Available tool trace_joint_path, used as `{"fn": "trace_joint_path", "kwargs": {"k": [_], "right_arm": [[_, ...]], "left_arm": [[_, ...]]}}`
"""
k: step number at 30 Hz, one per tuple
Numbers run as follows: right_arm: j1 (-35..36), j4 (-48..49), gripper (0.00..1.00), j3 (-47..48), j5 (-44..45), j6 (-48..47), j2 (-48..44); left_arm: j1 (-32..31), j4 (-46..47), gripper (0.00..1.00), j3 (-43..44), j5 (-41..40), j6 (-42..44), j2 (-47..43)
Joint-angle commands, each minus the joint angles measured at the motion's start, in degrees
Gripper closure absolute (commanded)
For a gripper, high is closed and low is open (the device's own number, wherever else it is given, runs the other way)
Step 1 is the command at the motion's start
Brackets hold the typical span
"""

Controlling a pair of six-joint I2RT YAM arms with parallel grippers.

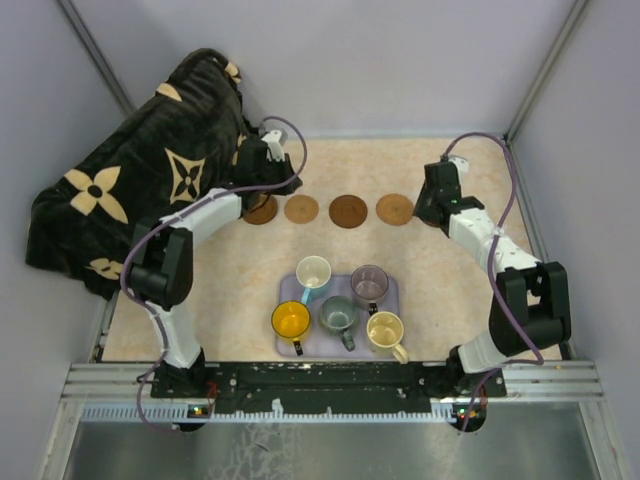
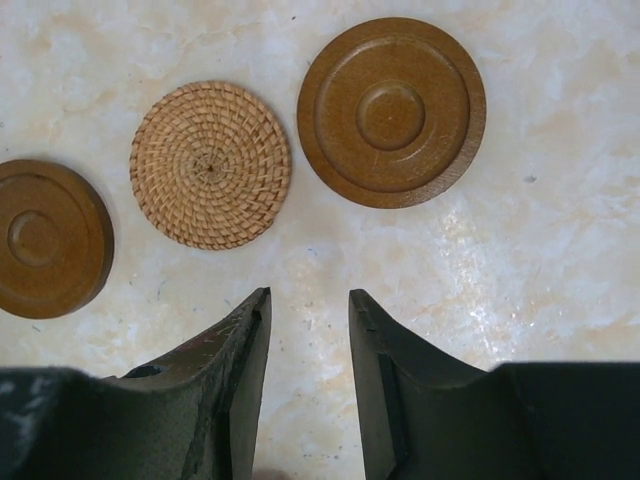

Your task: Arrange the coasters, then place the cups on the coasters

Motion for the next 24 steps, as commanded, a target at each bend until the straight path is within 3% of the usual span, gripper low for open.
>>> {"fn": "trace_joint_path", "kwargs": {"k": [1, 6, 8, 10, 16, 18, 22, 24], "right_arm": [[-3.18, 2.05, 0.6, 1.68, 0.02, -0.42, -0.68], [-8.14, 3.26, 0.53, 1.96, -1.5, -0.55, -0.22], [-9.0, 4.76, 0.51, 0.45, 0.23, -1.59, -0.77], [-9.13, 6.39, 0.49, -1.12, 2.32, -2.56, -1.09], [-9.93, 9.09, 0.44, -3.92, 7.27, -0.69, -1.06], [-11.38, 9.06, 0.36, -3.84, 7.34, 1.23, -1.46], [-16.2, 9.67, 0.07, -3.95, 3.88, 6.42, -4.02], [-17.46, 11.59, 0.01, -4.58, 1.59, 6.35, -5.33]], "left_arm": [[0.13, 1.59, 0.84, -5.53, -2.36, 0.44, -6.27], [0.13, 4.7, 0.8, -16.69, -7.58, -0.51, -14.76], [0.21, 6.13, 0.69, -20.9, -11.16, -0.59, -17.91], [0.19, 5.81, 0.53, -23.78, -16.67, -0.77, -20.76], [0.21, 1.85, 0.31, -26.16, -31.0, -1.44, -26.62], [0.21, 1.91, 0.23, -26.77, -34.11, -2.05, -28.38], [0.28, 3.38, 0.17, -28.69, -40.08, -2.24, -31.56], [0.35, 3.93, 0.15, -29.75, -42.39, -2.11, -32.9]]}}
